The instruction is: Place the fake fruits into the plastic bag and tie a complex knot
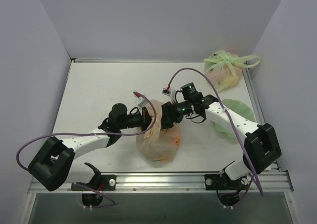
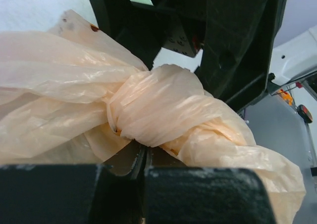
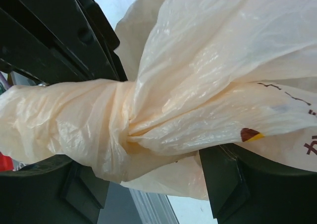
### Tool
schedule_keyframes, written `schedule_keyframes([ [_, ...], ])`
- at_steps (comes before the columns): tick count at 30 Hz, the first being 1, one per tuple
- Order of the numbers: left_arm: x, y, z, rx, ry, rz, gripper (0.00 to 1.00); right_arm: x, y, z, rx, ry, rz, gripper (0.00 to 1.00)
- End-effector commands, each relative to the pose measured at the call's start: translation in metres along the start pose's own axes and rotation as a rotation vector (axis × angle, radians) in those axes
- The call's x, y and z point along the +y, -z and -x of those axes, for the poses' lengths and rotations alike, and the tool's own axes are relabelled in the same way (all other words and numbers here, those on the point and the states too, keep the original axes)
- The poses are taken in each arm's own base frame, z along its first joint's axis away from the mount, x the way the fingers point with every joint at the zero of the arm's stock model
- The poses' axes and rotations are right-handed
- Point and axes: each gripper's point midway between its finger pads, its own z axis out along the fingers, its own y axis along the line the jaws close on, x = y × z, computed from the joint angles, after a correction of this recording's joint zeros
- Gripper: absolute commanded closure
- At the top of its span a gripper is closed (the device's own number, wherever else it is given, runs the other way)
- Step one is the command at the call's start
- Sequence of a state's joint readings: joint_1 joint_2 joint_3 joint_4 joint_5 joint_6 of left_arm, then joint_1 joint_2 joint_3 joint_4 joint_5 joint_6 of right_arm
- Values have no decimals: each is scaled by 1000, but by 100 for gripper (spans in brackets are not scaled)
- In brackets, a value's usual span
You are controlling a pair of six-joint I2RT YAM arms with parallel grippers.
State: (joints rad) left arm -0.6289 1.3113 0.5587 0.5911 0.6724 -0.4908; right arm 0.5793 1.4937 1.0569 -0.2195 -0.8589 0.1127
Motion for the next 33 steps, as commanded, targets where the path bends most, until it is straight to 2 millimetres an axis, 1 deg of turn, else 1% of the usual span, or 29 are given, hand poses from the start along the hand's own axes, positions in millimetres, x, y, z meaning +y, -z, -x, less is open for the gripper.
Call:
schedule_keyframes([
  [1, -29, -1, -2, -18, 46, -126, 100, 15, 0, 21, -42, 26, 69, 34],
  [3, -30, 0, -9, -6, 65, -128, 100, 19, -2, 26, -56, 28, 84, 34],
  [5, -27, -1, -8, -25, 72, -111, 100, 26, -5, 27, -48, 22, 105, 34],
  [6, -25, -2, -7, -33, 75, -100, 100, 34, -8, 25, -39, 29, 121, 34],
  [8, -17, -3, -3, -55, 82, -65, 100, 43, -9, 22, -28, 6, 152, 35],
  [11, -6, -3, 13, -103, 79, -22, 100, 50, -8, 9, -10, -47, 189, 35],
  [13, -4, -3, 24, -130, 92, -11, 100, 55, -3, 4, -11, -32, 202, 34],
  [14, -4, -3, 27, -138, 93, -10, 100, 53, -2, -2, -1, -40, 199, 33],
  [15, -5, -2, 28, -142, 101, -14, 100, 52, 0, -3, -2, -15, 197, 32],
  [16, -7, -2, 31, -153, 98, -23, 100, 46, 6, 0, -17, -12, 184, 31],
  [17, -8, -2, 30, -150, 106, -27, 100, 43, 12, 0, -6, -22, 169, 27],
  [19, -11, 0, 30, -151, 123, -35, 100, 33, 25, 6, -18, 44, 136, 23],
  [20, -11, 1, 26, -145, 131, -35, 100, 24, 38, 3, -5, 1, 105, 22],
  [21, -12, 2, 26, -147, 134, -39, 100, 23, 50, 17, -32, 61, 93, 21],
  [22, -13, 3, 24, -142, 138, -43, 100, 25, 60, 20, -47, 69, 93, 18],
  [23, -14, 3, 23, -140, 144, -46, 100, 21, 73, 22, -59, 44, 81, 18],
  [24, -17, 3, 24, -138, 146, -56, 100, 25, 81, 29, -77, 55, 83, 18],
  [25, -19, 3, 24, -135, 145, -66, 100, 27, 88, 31, -92, 57, 79, 18],
  [27, -20, 2, 23, -128, 154, -71, 100, 26, 95, 33, -111, 40, 72, 27],
  [28, -20, 2, 24, -127, 161, -75, 100, 23, 93, 30, -109, 18, 65, 33],
  [29, -23, 2, 23, -117, 166, -89, 100, 17, 90, 35, -125, -17, 40, 47],
  [30, -24, 2, 23, -112, 170, -95, 100, 13, 86, 35, -131, -71, 36, 54],
  [31, -26, 1, 23, -106, 190, -104, 100, 3, 77, 29, -121, -136, 29, 60],
  [32, -29, 1, 23, -99, 201, -115, 100, 0, 72, 39, -163, -194, 32, 66],
  [33, -31, 1, 21, -83, 232, -129, 100, -2, 67, 41, -171, -220, 35, 68],
])
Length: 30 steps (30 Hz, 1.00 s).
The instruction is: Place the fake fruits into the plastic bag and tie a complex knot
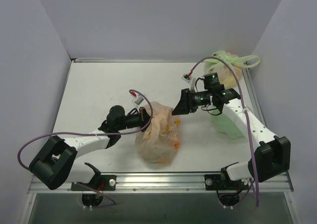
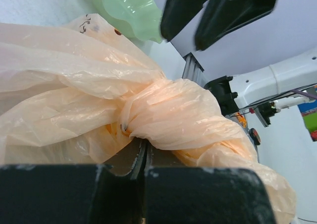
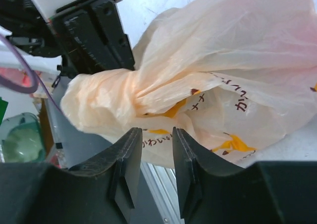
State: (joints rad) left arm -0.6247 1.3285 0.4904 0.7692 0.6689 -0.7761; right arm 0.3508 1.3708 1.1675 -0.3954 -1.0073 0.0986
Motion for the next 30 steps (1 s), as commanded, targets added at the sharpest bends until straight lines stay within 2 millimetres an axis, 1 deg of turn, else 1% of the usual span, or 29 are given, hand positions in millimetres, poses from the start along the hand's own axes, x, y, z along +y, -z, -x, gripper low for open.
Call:
schedule_keyframes([
  [1, -24, -4, 15, -6, 25, -95, 100, -10, -23, -1, -22, -167, 14, 69],
  [3, -29, -4, 13, 20, 68, -120, 100, -13, -27, -1, -28, -186, -7, 69],
  [4, -31, -4, 14, 21, 77, -127, 100, -8, -31, -3, -23, -166, -8, 69],
  [5, -32, -4, 14, 20, 90, -128, 100, -9, -35, -7, -21, -159, -11, 66],
  [7, -32, -6, 16, 7, 116, -127, 100, 0, -42, -13, -15, -137, 7, 57],
  [8, -30, -6, 17, -3, 126, -116, 100, 2, -45, -19, -1, -132, 12, 52],
  [10, -27, -6, 19, -24, 129, -103, 100, 6, -49, -26, 17, -107, 16, 50],
  [11, -24, -7, 21, -37, 126, -91, 100, 12, -54, -32, 39, -97, 31, 48],
  [13, -21, -9, 21, -40, 140, -81, 100, 15, -59, -40, 68, -96, 42, 43],
  [14, -21, -10, 21, -40, 143, -80, 100, 20, -63, -45, 83, -81, 52, 39],
  [15, -20, -11, 23, -44, 146, -77, 100, 22, -65, -49, 97, -76, 61, 38],
  [17, -20, -12, 26, -51, 147, -77, 100, 22, -69, -56, 116, -77, 59, 34],
  [18, -21, -12, 27, -54, 152, -81, 100, 25, -71, -59, 123, -67, 62, 33],
  [19, -23, -12, 27, -56, 156, -86, 100, 22, -75, -61, 130, -70, 55, 32],
  [22, -31, -13, 23, -44, 164, -115, 100, 16, -83, -55, 121, -52, 52, 31],
  [23, -34, -13, 22, -40, 163, -126, 100, 16, -85, -45, 103, -30, 57, 31],
  [26, -43, -14, 25, -43, 156, -159, 100, 16, -93, -28, 69, -13, 80, 30],
  [27, -48, -13, 27, -42, 150, -178, 100, 19, -96, -18, 43, -10, 97, 30],
  [28, -52, -12, 26, -31, 140, -199, 100, 18, -101, -12, 28, -1, 102, 30],
  [30, -58, -10, 26, -22, 129, -225, 100, 19, -103, 1, 2, 10, 108, 30],
])
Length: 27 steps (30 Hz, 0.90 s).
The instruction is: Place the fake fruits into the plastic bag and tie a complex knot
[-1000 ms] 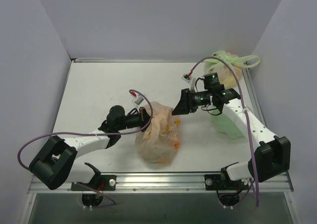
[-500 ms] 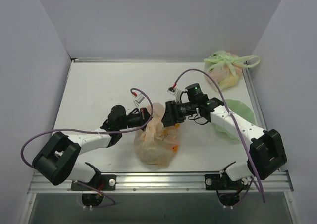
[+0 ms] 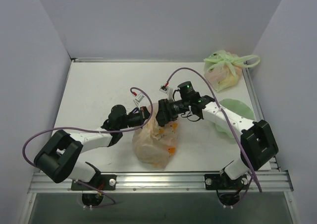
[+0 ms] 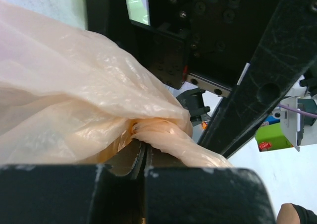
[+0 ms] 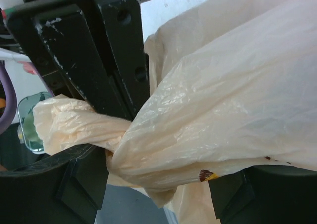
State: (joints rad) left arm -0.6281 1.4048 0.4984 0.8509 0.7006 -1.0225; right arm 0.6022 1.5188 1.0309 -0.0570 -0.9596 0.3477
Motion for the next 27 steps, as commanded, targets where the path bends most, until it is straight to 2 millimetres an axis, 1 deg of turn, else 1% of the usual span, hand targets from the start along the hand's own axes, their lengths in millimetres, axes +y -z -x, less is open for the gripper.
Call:
schedule_keyframes([
  [1, -62, -2, 12, 6, -116, -218, 100, 5, -8, 51, -128, 111, 11, 30],
  [2, -60, 0, 7, 21, -111, -222, 100, 6, -6, 58, -143, 111, 12, 30],
  [3, -64, 2, 6, 21, -124, -243, 100, 9, -4, 65, -157, 120, 17, 30],
  [5, -63, 3, 2, 27, -133, -250, 100, 14, -4, 69, -163, 124, 31, 30],
  [8, -63, 2, 4, 24, -167, -258, 100, 22, -5, 62, -151, 109, 66, 30],
  [9, -62, 2, 5, 24, -185, -259, 100, 22, -4, 57, -142, 109, 70, 30],
  [10, -62, 2, 7, 21, -192, -260, 100, 20, -2, 48, -126, 96, 64, 31],
  [11, -60, 2, 7, 22, -195, -257, 100, 17, 1, 41, -108, 117, 65, 31],
  [12, -58, 2, 7, 22, -199, -253, 100, 9, 8, 40, -108, 108, 49, 31],
  [13, -56, 2, 7, 21, -201, -247, 100, 6, 17, 31, -84, 82, 37, 30],
  [14, -54, 2, 6, 23, -196, -241, 100, 3, 24, 28, -72, 112, 31, 30],
  [15, -53, 2, 6, 26, -203, -241, 100, 8, 33, 25, -62, 125, 50, 29],
  [16, -51, 3, 4, 28, -200, -238, 100, 6, 46, 22, -42, 96, 26, 26],
  [17, -51, 3, 3, 31, -200, -238, 100, 6, 53, 20, -33, 104, 17, 25],
  [18, -49, 2, 3, 32, -200, -236, 100, 6, 60, 19, -26, 154, 8, 25],
  [19, -49, 2, 3, 34, -201, -236, 100, 7, 71, 14, -15, 125, 0, 25],
  [21, -48, 2, 3, 34, -199, -233, 100, 9, 81, 12, -30, 130, -14, 26],
  [22, -49, 1, 3, 39, -199, -237, 100, 7, 86, 11, -39, 115, -17, 29],
  [25, -49, 0, 3, 43, -201, -242, 100, 3, 89, 4, -38, 100, -37, 35],
  [27, -49, -2, 3, 46, -201, -243, 100, 2, 88, 1, -32, 89, -39, 37],
])
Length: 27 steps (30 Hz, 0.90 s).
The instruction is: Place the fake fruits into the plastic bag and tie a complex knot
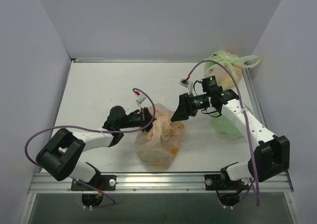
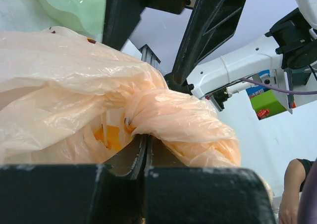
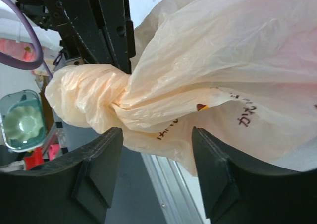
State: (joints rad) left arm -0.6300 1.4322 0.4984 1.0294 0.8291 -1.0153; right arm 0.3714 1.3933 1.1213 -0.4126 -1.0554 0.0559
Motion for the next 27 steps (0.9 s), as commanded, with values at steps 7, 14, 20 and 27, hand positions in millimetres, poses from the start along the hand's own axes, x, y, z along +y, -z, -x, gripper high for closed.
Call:
schedule_keyframes([
  [7, -26, -15, 9, 9, -82, -109, 100, 21, -9, -8, 35, -12, 68, 71],
  [14, -29, -23, 16, 0, -71, -127, 100, 19, -38, -10, 24, -6, 31, 52],
  [20, -29, -27, 15, -4, -66, -132, 100, 19, -50, -3, 2, -41, 24, 50],
  [27, -9, -32, 28, -68, -22, -63, 100, 27, -65, -3, -18, -123, 63, 45],
])
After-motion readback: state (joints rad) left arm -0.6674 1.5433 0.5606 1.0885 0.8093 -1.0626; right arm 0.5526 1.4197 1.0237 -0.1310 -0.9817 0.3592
